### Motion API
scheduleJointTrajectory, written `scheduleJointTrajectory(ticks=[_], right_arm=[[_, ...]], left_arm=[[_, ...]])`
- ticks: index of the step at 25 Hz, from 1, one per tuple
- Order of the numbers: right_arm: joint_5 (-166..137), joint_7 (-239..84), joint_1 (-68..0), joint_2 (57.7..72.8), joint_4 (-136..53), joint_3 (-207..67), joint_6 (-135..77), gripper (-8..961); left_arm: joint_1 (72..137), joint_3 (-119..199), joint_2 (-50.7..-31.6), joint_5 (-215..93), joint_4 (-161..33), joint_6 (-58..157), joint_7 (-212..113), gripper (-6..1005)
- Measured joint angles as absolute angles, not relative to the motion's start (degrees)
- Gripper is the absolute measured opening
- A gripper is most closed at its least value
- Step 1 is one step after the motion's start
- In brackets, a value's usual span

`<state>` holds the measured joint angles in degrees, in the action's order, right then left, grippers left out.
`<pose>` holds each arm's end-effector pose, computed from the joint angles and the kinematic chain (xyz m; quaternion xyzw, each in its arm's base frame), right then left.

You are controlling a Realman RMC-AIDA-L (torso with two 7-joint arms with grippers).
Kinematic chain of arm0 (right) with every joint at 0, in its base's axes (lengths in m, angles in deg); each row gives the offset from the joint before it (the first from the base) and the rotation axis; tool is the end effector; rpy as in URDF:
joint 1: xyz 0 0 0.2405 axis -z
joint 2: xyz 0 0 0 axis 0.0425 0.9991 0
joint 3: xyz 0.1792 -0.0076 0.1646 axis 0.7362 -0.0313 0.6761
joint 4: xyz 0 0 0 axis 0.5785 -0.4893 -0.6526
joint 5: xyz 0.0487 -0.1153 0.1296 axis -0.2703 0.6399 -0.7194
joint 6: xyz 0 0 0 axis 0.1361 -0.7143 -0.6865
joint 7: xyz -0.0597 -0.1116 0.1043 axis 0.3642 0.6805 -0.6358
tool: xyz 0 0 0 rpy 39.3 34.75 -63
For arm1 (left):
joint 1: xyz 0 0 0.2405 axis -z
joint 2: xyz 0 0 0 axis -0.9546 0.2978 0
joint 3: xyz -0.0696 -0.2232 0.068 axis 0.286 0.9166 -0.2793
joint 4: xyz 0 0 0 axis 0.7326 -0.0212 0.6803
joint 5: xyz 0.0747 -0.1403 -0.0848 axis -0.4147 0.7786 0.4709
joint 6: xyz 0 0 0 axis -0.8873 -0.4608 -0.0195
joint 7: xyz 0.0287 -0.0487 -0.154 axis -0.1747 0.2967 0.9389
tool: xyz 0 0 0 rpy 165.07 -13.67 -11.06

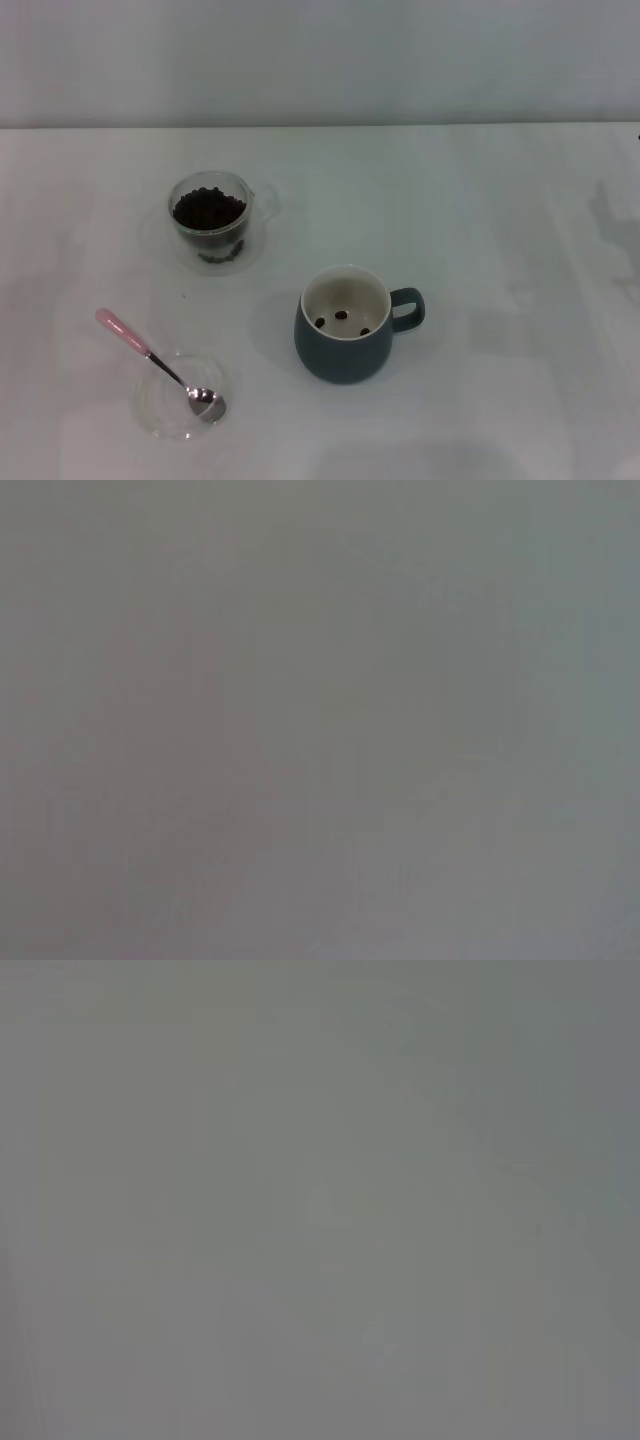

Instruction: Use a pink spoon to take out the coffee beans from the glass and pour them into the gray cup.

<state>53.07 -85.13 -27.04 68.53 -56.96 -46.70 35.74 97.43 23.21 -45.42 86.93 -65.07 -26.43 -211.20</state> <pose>0.3269 0.3217 0.0502 -0.5771 0.2981 0.3403 0.6799 -0.3522 0.3200 0.0704 -0.5593 -0.3114 -0.3126 0.7018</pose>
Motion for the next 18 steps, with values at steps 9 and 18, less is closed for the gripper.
scheduleJointTrajectory(ticks=[9, 18], right_arm=[[53.2, -85.3, -26.8, 68.51, -58.6, -46.9, 36.5, 841], [53.3, -85.2, -25.9, 68.44, -59.7, -47.7, 38.0, 840]], left_arm=[[96.0, 23.0, -45.42, 85.8, -63.6, -32.3, -208.5, 884], [96.0, 23.4, -45.62, 85.8, -62.2, -35.4, -208.2, 879]])
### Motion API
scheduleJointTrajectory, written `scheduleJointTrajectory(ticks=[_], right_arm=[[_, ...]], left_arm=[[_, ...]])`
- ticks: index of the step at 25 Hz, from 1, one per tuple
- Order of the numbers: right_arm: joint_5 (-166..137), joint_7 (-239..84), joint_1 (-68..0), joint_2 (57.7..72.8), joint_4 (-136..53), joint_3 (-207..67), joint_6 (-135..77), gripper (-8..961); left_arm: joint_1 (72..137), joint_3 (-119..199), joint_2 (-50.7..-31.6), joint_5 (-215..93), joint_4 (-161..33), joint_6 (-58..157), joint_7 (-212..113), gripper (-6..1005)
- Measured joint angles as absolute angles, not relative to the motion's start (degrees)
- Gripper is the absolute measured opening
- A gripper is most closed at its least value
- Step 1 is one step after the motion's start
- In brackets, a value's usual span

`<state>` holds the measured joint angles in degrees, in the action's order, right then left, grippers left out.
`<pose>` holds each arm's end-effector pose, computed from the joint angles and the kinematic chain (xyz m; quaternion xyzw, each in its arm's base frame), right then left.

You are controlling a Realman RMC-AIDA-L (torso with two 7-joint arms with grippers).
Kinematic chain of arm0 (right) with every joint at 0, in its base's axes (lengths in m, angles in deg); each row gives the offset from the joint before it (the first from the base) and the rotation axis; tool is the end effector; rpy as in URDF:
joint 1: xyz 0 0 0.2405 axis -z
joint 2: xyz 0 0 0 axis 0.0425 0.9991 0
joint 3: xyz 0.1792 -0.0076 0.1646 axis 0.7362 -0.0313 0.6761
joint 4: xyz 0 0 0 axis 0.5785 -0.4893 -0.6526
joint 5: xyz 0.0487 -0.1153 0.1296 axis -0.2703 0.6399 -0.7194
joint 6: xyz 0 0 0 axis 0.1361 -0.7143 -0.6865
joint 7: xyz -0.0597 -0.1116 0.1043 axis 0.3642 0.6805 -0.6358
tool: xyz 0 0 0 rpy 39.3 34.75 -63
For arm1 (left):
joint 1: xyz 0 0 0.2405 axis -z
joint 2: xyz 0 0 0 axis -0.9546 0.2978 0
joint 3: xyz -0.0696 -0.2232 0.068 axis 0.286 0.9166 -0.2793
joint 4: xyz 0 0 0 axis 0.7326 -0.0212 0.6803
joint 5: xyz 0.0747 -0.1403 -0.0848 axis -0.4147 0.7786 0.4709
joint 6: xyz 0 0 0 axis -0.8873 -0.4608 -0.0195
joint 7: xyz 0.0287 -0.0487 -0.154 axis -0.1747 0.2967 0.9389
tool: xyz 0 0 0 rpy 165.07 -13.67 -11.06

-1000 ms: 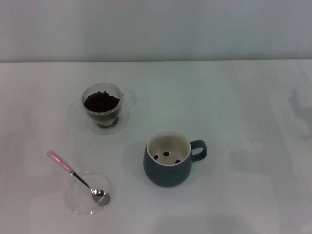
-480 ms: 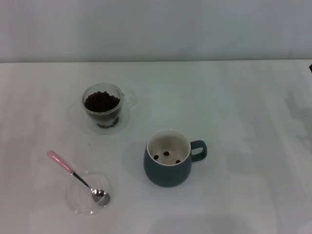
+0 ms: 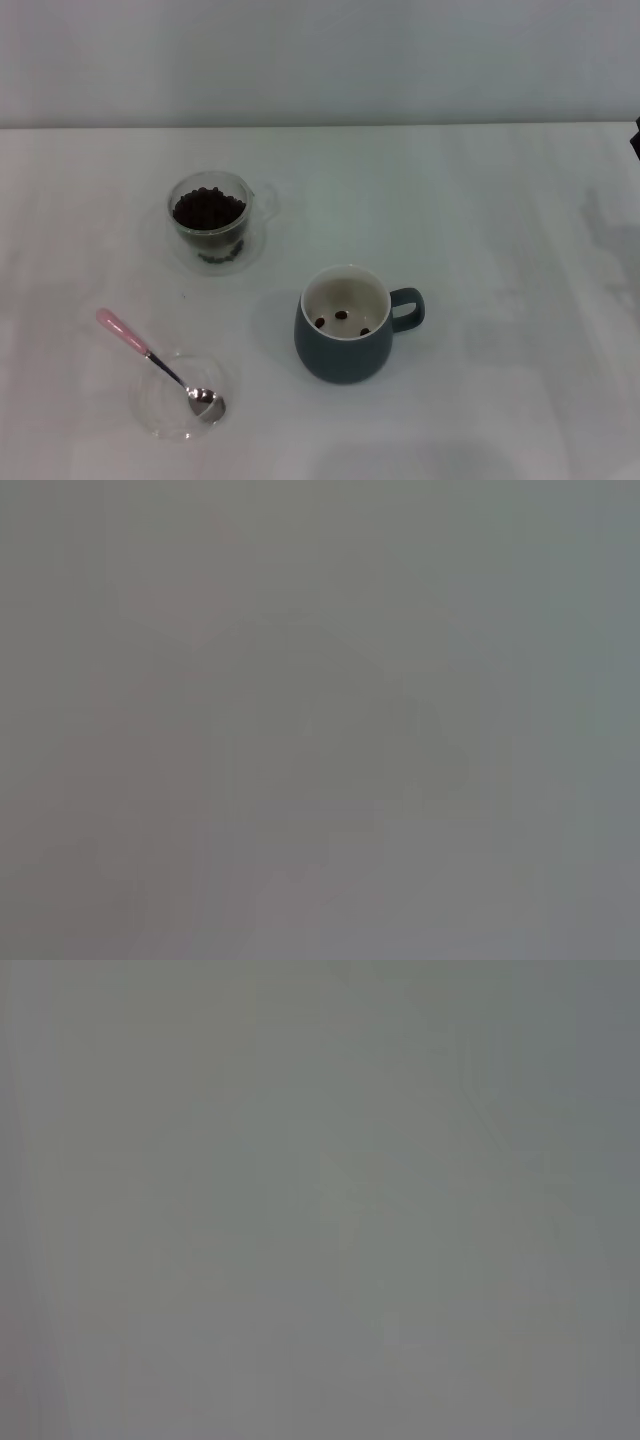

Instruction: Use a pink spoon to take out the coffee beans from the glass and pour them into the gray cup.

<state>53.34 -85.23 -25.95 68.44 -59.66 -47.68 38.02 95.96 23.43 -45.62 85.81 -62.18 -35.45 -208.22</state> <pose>0.3205 0.3149 0.0439 -0.5770 0.3003 0.3594 0.6691 -0.3386 0.3054 0.0691 -0.5480 -0.2944 -0.3716 0.6892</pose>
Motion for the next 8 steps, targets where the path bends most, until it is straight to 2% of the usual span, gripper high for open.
scheduleJointTrajectory(ticks=[8], right_arm=[[53.4, -85.2, -25.3, 68.41, -59.9, -48.2, 38.2, 840]], left_arm=[[95.4, 23.4, -45.73, 85.8, -59.8, -39.9, -208.0, 876]])
